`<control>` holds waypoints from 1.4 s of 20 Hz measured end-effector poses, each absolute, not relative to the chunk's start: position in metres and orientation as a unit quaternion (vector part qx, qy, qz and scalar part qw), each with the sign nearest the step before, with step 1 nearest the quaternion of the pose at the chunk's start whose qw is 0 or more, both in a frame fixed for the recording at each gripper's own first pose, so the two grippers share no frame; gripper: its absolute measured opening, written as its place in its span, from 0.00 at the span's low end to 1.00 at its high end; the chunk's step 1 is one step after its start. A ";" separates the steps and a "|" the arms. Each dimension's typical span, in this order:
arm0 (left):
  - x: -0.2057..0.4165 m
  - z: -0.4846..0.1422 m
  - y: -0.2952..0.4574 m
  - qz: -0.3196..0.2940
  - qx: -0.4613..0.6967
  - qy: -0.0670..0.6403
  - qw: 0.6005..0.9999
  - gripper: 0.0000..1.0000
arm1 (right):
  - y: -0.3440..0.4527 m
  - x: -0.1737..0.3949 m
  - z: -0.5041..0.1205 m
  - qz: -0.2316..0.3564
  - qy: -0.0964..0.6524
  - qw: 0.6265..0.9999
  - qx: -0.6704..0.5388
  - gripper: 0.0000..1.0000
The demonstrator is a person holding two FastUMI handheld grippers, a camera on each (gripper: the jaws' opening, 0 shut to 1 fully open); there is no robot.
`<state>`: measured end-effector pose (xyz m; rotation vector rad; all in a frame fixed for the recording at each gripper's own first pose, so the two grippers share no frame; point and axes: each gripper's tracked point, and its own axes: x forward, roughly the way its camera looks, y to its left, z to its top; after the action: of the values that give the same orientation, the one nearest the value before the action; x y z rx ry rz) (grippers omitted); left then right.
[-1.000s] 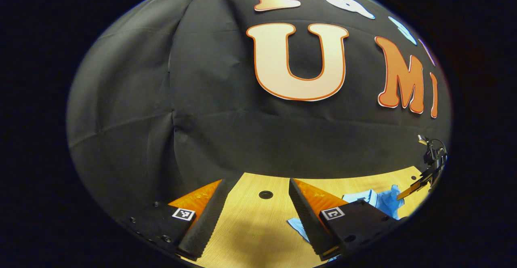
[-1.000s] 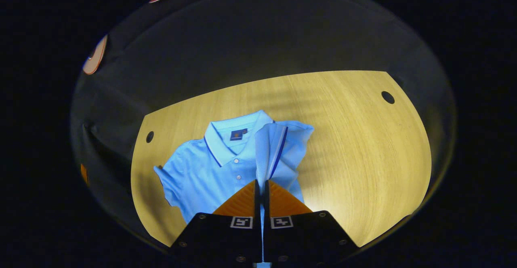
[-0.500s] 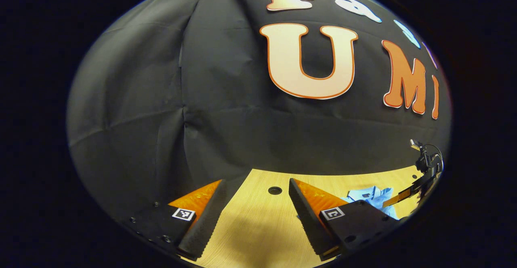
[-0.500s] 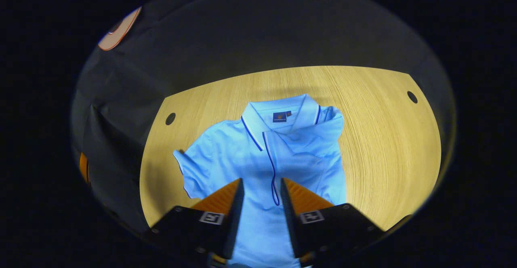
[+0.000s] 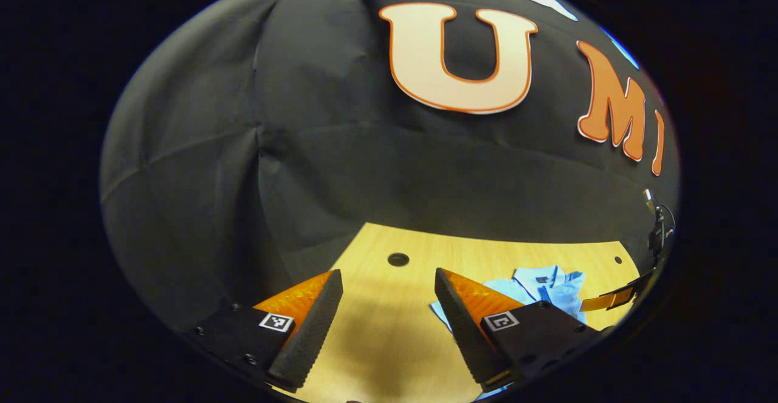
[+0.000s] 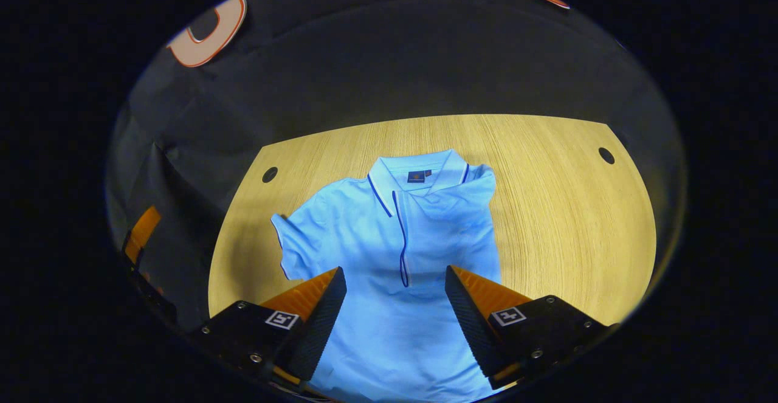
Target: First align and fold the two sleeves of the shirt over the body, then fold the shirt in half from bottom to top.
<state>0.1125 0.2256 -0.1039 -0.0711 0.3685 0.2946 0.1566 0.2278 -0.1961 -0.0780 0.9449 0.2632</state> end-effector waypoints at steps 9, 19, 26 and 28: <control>0.155 -0.215 0.157 0.120 -0.066 0.307 0.942 0.99 | 0.175 0.137 -0.181 0.119 0.449 0.885 0.000 0.99; 0.160 -0.300 0.147 0.142 -0.071 0.388 0.908 0.99 | 0.109 0.128 -0.207 0.083 0.479 0.874 0.023 0.99; 0.156 -0.324 0.132 0.145 -0.073 0.412 0.897 0.98 | 0.105 0.129 -0.206 0.091 0.479 0.872 0.042 0.99; 0.158 -0.326 0.130 0.138 -0.056 0.418 0.896 0.99 | 0.105 0.128 -0.205 0.093 0.478 0.872 0.046 0.99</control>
<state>0.1580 0.1296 -0.3264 -0.1166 0.8670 0.2868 0.1283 0.1055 -0.2049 0.0964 0.9990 0.1945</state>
